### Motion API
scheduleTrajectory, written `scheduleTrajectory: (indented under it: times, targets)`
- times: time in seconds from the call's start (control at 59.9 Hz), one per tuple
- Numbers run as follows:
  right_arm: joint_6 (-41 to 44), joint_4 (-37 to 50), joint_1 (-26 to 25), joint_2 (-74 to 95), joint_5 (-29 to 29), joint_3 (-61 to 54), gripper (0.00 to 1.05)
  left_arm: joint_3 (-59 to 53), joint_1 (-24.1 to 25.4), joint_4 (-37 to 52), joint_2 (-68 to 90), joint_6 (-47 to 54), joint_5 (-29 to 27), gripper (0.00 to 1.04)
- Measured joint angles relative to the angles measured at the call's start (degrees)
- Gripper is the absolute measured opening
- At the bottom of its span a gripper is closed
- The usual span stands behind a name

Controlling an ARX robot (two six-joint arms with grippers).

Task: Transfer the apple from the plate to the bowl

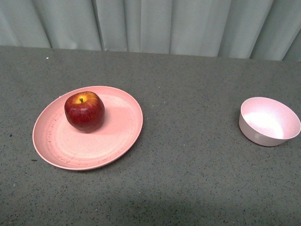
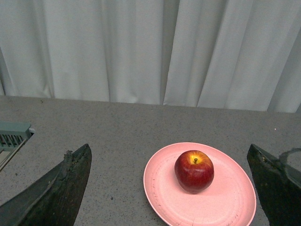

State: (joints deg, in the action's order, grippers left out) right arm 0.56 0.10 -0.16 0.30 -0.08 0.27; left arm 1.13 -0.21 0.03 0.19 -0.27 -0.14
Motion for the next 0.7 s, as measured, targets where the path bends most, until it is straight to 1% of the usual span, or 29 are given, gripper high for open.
scheduleTrajectory:
  times: [0.701]
  targets:
    - [0.00,0.00,0.00,0.00,0.00,0.00,0.95,0.00,0.00,0.00,0.00,0.00,0.00,0.98]
